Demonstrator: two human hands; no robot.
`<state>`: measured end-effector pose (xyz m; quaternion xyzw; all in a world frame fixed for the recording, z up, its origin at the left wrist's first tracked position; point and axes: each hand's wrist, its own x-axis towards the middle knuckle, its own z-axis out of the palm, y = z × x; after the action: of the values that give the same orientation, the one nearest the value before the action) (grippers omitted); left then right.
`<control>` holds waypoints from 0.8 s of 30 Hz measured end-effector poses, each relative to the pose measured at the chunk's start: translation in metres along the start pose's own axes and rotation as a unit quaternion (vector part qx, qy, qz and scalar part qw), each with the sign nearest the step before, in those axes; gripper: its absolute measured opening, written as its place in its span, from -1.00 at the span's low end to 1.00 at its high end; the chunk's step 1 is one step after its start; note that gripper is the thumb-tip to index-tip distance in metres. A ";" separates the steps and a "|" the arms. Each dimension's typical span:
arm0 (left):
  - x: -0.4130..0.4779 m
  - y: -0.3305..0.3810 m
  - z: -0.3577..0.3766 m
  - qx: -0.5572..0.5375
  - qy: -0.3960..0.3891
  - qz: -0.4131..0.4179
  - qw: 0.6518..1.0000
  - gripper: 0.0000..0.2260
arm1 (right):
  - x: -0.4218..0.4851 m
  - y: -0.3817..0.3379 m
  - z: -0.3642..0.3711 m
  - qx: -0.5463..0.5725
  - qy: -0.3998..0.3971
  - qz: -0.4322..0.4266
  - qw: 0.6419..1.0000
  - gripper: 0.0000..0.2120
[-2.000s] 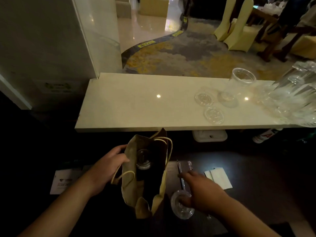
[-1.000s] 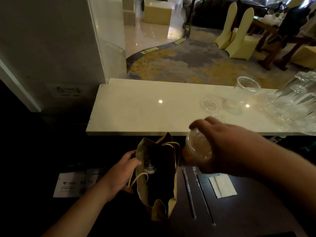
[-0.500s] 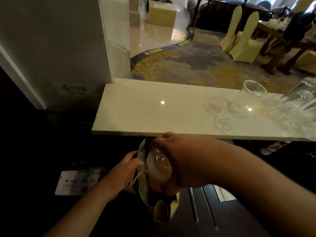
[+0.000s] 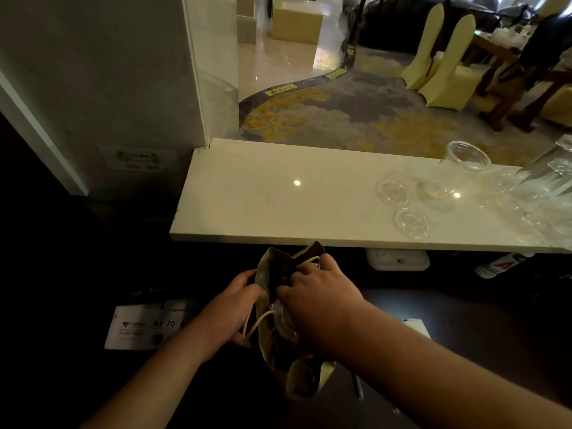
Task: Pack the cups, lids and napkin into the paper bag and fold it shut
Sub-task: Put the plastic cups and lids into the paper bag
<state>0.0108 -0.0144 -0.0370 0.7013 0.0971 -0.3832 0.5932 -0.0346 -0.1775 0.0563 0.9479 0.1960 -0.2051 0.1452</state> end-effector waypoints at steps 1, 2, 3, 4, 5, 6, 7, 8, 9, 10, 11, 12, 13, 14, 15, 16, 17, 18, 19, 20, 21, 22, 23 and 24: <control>-0.001 0.001 0.001 0.005 0.000 0.002 1.000 -0.69 | 0.001 -0.001 0.002 -0.004 0.012 -0.004 1.000 -0.44; -0.001 0.001 0.001 0.010 0.000 0.004 1.000 -0.70 | 0.001 -0.002 0.004 -0.002 0.017 -0.011 1.000 -0.45; -0.001 0.001 0.001 0.013 -0.001 0.004 1.000 -0.70 | 0.001 -0.002 0.004 0.006 0.019 -0.020 1.000 -0.44; -0.001 0.001 0.002 0.013 -0.002 0.004 1.000 -0.71 | 0.001 -0.002 0.005 0.021 0.014 -0.029 0.999 -0.42; 0.000 0.000 0.002 0.013 -0.003 0.004 1.000 -0.71 | 0.001 -0.002 0.005 0.037 0.005 -0.036 0.999 -0.39; 0.000 -0.001 0.002 0.011 -0.007 0.004 1.000 -0.71 | 0.001 -0.003 0.005 0.056 -0.005 -0.041 0.998 -0.37; 0.001 -0.002 0.002 0.008 -0.011 0.003 1.000 -0.71 | 0.001 -0.004 0.006 0.076 -0.015 -0.042 0.996 -0.37; 0.001 -0.003 0.002 0.005 -0.016 0.001 1.000 -0.71 | 0.002 -0.006 0.008 0.099 -0.028 -0.038 0.994 -0.38; 0.000 -0.003 0.002 0.006 -0.020 0.001 1.000 -0.71 | 0.004 -0.007 0.011 0.121 -0.041 -0.030 0.991 -0.38; -0.001 -0.003 0.002 0.009 -0.022 0.001 1.000 -0.71 | 0.007 -0.007 0.014 0.141 -0.053 -0.020 0.988 -0.38; -0.002 -0.003 0.003 0.011 -0.022 0.000 1.000 -0.71 | 0.011 -0.007 0.017 0.159 -0.064 -0.008 0.985 -0.38; -0.003 -0.003 0.003 0.012 -0.021 0.000 1.000 -0.71 | 0.017 -0.007 0.021 0.175 -0.073 0.006 0.982 -0.38; -0.003 -0.002 0.003 0.013 -0.020 -0.002 1.000 -0.71 | 0.023 -0.007 0.025 0.187 -0.083 0.020 0.979 -0.40; -0.004 -0.001 0.004 0.013 -0.022 -0.002 1.000 -0.71 | 0.028 -0.006 0.029 0.196 -0.094 0.030 0.976 -0.41; -0.005 -0.001 0.004 0.016 -0.021 -0.002 1.000 -0.72 | 0.034 -0.006 0.032 0.202 -0.107 0.038 0.973 -0.42; -0.006 0.000 0.004 0.021 -0.020 -0.001 1.000 -0.71 | 0.039 -0.005 0.034 0.206 -0.121 0.040 0.970 -0.42; -0.006 0.000 0.003 0.026 -0.020 -0.001 0.999 -0.67 | 0.044 -0.005 0.036 0.207 -0.133 0.040 0.968 -0.42; -0.006 0.000 0.003 0.029 -0.019 0.000 0.999 -0.63 | 0.048 -0.005 0.038 0.207 -0.144 0.039 0.967 -0.42; -0.006 0.000 0.003 0.027 -0.017 0.001 0.999 -0.61 | 0.050 -0.006 0.039 0.206 -0.156 0.040 0.965 -0.42; -0.006 -0.001 0.003 0.023 -0.014 0.001 1.000 -0.61 | 0.052 -0.007 0.041 0.206 -0.166 0.040 0.963 -0.42; -0.005 -0.001 0.003 0.017 -0.010 0.000 1.000 -0.61 | 0.053 -0.009 0.044 0.208 -0.175 0.042 0.961 -0.40; -0.006 -0.001 0.003 0.011 -0.007 -0.001 1.000 -0.61 | 0.053 -0.011 0.047 0.213 -0.182 0.046 0.959 -0.39; -0.006 -0.001 0.003 0.007 -0.004 -0.002 1.000 -0.62 | 0.053 -0.013 0.051 0.221 -0.185 0.053 0.956 -0.39; -0.007 -0.001 0.003 0.007 -0.001 -0.003 1.000 -0.62 | 0.053 -0.014 0.056 0.233 -0.185 0.059 0.953 -0.40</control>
<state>0.0040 -0.0150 -0.0337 0.7047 0.0961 -0.3858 0.5877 -0.0148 -0.1680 -0.0188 0.9107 0.0561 -0.4079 -0.0339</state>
